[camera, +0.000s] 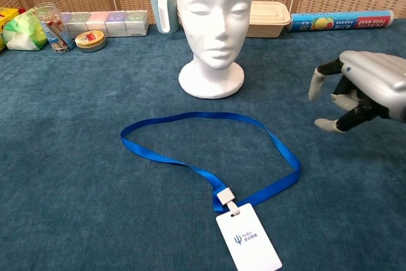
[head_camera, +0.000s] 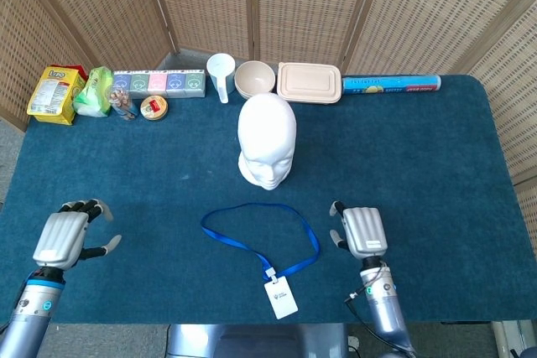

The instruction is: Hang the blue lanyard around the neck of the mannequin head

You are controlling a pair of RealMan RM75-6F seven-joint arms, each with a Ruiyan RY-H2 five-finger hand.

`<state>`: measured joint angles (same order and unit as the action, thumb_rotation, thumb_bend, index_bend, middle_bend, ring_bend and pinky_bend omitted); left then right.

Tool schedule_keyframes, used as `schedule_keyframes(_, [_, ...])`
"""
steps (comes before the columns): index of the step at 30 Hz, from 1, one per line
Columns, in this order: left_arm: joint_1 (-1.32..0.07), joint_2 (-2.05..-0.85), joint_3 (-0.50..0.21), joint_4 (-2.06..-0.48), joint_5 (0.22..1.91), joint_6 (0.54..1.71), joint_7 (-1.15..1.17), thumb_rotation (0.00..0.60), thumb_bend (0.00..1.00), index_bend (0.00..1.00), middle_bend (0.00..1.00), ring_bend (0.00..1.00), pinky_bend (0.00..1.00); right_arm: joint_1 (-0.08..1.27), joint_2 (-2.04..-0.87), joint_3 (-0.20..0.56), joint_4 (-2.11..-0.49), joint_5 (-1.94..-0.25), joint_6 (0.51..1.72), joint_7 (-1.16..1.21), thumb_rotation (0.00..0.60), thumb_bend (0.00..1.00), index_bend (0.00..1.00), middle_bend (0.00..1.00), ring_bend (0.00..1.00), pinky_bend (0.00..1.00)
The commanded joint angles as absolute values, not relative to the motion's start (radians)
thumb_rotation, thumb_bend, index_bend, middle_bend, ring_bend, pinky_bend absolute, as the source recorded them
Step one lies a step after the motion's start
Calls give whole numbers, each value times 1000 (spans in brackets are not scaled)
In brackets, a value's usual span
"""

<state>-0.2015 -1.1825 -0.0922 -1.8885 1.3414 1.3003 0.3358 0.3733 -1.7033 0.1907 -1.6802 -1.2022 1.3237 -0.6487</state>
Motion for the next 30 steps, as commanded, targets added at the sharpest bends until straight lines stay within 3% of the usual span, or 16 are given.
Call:
schedule_keyframes(1, [-215, -1186, -93, -1897, 1331, 1289, 351, 454, 235, 459, 370, 339, 273, 398, -1736, 207, -1679, -1165, 1313, -689, 600, 290, 451, 940, 1000, 1000])
schedule_keyframes(30, [-267, -1197, -82, -1888, 1259, 1255, 370, 454, 235, 459, 369, 339, 273, 540, -1934, 268, -1508, -1006, 1275, -797, 600, 289, 451, 940, 1000, 1000])
